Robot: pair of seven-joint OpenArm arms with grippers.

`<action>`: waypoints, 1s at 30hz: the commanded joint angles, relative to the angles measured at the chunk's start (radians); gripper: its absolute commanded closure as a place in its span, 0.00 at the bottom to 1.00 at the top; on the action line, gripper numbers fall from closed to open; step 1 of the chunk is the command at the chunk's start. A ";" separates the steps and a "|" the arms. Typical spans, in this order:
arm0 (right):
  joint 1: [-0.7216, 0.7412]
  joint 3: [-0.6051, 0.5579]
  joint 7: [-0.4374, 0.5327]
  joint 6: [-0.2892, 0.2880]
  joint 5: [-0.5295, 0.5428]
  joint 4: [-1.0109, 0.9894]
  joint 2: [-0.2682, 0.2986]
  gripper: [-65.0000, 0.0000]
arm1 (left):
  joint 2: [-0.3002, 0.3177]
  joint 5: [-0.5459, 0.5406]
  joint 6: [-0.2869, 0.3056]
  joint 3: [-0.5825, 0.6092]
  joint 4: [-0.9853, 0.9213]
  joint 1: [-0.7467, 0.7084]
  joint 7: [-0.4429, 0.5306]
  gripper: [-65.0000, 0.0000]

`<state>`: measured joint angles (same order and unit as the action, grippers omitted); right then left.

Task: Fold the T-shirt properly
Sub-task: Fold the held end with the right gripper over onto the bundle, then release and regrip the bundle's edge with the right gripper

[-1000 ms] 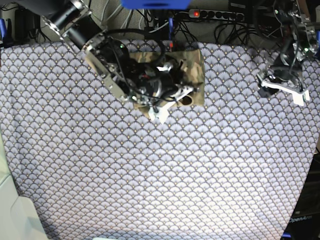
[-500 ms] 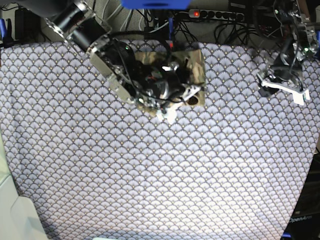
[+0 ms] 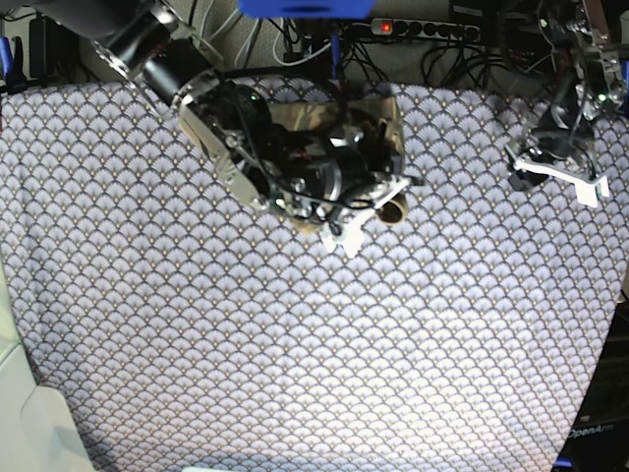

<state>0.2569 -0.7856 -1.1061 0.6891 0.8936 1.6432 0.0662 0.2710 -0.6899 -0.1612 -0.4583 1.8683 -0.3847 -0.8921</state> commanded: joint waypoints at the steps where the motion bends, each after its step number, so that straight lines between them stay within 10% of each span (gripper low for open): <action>1: 0.014 0.004 -0.001 0.009 0.022 0.021 -0.009 0.65 | 0.014 -0.007 0.002 -0.004 0.020 0.006 0.017 0.54; 6: 0.012 -0.001 -0.001 0.009 0.022 0.032 -0.009 0.44 | 0.014 -0.007 0.002 -0.004 0.020 0.010 0.017 0.54; 18: 0.022 -0.002 -0.019 0.009 0.017 0.234 0.016 0.44 | 0.014 -0.007 0.002 -0.007 0.020 0.010 0.015 0.54; 30: 0.035 0.002 0.096 0.001 0.015 0.233 0.208 0.44 | 0.018 -0.007 0.002 -0.012 0.080 -0.040 0.015 0.54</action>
<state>0.2729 -0.7902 -1.0172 0.6888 0.8948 1.8606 0.2760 0.2787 -0.6876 -0.1658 -0.4633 1.9213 -0.4232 -0.8928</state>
